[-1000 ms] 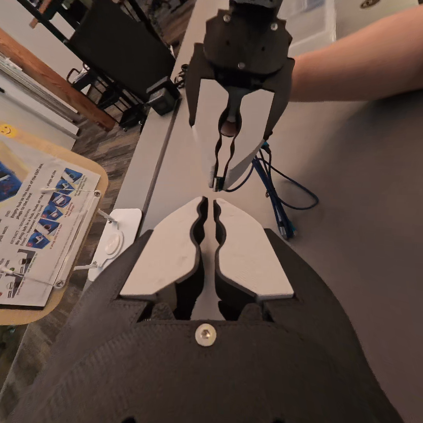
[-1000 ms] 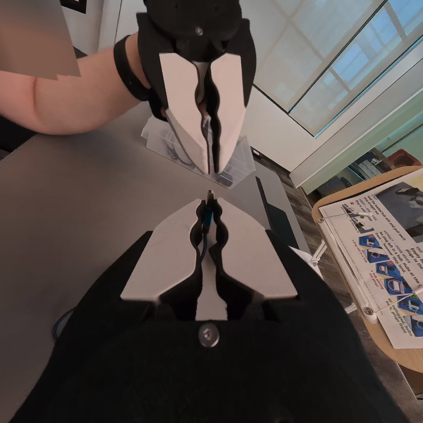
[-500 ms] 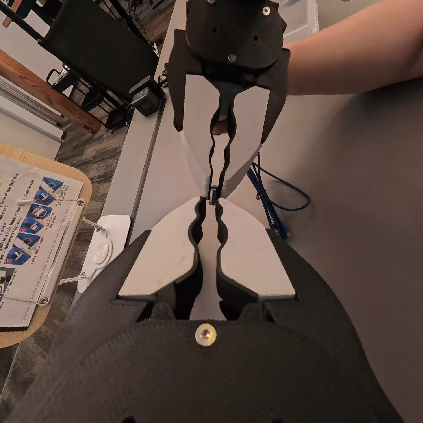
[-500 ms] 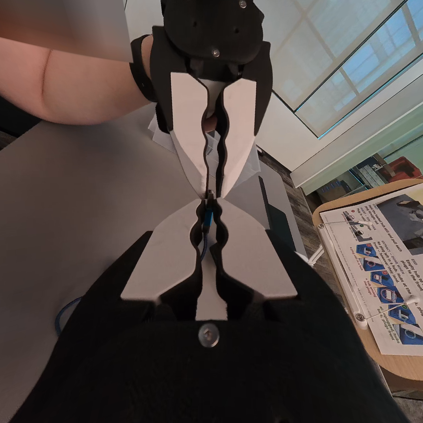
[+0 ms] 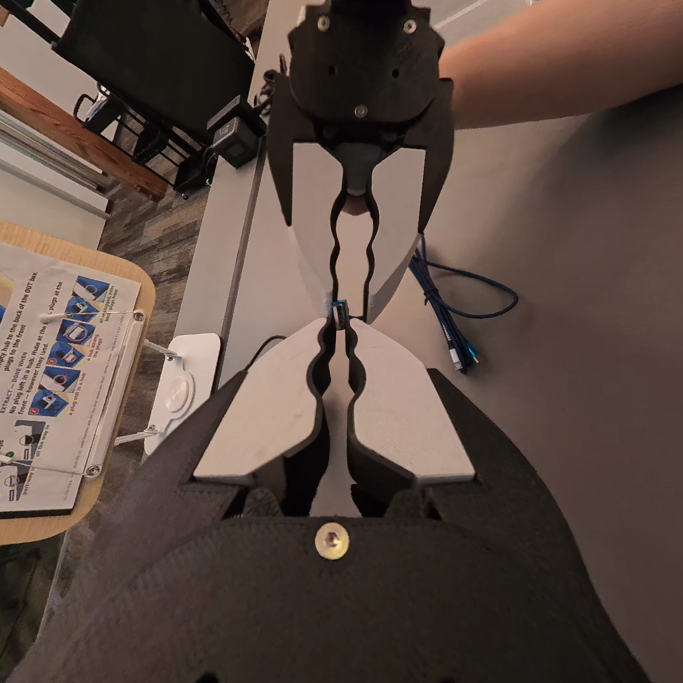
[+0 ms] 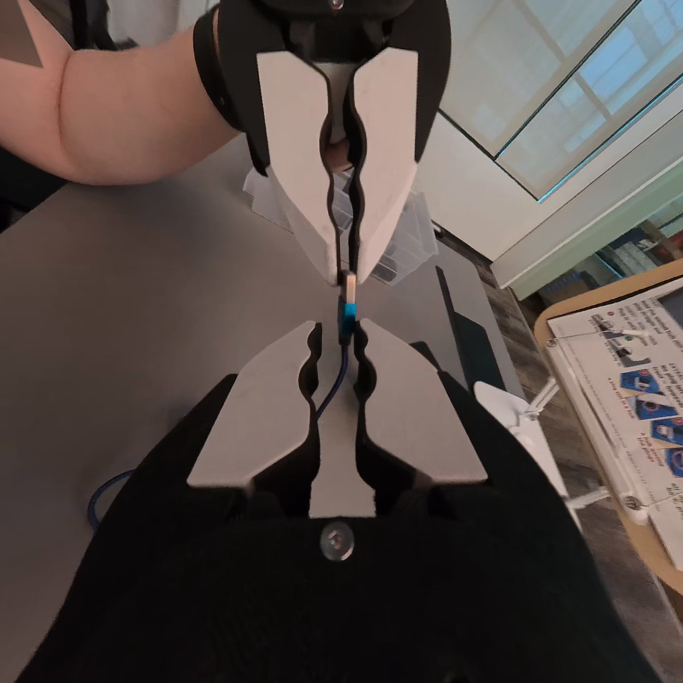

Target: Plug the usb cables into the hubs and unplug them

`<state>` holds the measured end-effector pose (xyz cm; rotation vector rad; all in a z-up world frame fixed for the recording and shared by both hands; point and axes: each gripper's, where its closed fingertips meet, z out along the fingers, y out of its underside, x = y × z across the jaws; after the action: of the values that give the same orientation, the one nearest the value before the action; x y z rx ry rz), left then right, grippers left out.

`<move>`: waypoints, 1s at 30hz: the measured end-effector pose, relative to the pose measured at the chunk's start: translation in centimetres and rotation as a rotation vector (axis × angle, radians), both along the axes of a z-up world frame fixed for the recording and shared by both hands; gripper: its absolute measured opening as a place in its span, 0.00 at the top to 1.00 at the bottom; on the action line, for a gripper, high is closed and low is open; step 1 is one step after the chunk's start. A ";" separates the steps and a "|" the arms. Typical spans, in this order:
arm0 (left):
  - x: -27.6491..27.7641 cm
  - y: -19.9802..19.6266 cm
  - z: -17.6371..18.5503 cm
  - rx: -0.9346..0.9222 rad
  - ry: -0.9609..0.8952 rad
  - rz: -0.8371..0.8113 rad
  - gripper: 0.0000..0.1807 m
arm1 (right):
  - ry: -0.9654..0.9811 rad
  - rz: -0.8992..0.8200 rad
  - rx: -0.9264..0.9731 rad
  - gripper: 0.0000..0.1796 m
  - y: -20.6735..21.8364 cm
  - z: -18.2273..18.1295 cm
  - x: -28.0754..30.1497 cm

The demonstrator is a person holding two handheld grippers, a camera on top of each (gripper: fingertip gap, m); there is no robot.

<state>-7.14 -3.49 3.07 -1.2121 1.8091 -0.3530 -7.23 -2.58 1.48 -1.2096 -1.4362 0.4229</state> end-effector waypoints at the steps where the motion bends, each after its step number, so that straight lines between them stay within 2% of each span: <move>1: -0.1 0.0 0.2 -0.005 -0.009 -0.004 0.98 | 0.020 0.017 -0.029 0.91 0.0 -0.1 0.1; 6: -0.2 -0.2 0.7 -0.017 -0.034 -0.020 0.98 | 0.114 0.071 -0.178 0.92 0.1 -0.3 0.1; 7: -0.2 -0.3 0.6 -0.026 -0.034 -0.027 0.98 | 0.117 0.066 -0.180 0.98 0.2 -0.3 0.1; 9: -0.1 0.2 0.8 -0.033 -0.058 -0.005 0.98 | 0.108 0.041 -0.167 0.98 0.4 -0.2 0.2; 11: 0.0 1.2 1.2 -0.069 -0.104 0.064 0.95 | 0.107 -0.060 -0.077 0.98 1.5 0.5 0.7; 13: 0.1 1.6 1.3 -0.181 -0.124 0.115 0.78 | 0.095 -0.188 0.070 0.98 2.5 1.6 1.3; 15: 0.4 1.7 1.9 -0.316 -0.173 0.147 0.74 | 0.081 -0.275 0.207 0.98 2.7 2.7 1.5; 18: 0.9 0.6 3.1 -0.533 -0.251 0.114 0.79 | 0.027 -0.406 0.410 0.98 2.8 4.0 1.8; 24: 0.8 1.0 4.0 -0.802 -0.325 0.158 0.83 | -0.148 -0.608 0.746 0.98 2.9 4.9 1.8; 30: 0.9 1.7 3.2 -0.845 -0.319 0.209 0.88 | -0.198 -0.703 0.830 0.98 3.1 5.3 1.7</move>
<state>-6.26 -1.75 6.32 -1.7628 1.2488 -1.1921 -5.57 0.48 6.75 -0.9716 -1.0582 -0.7308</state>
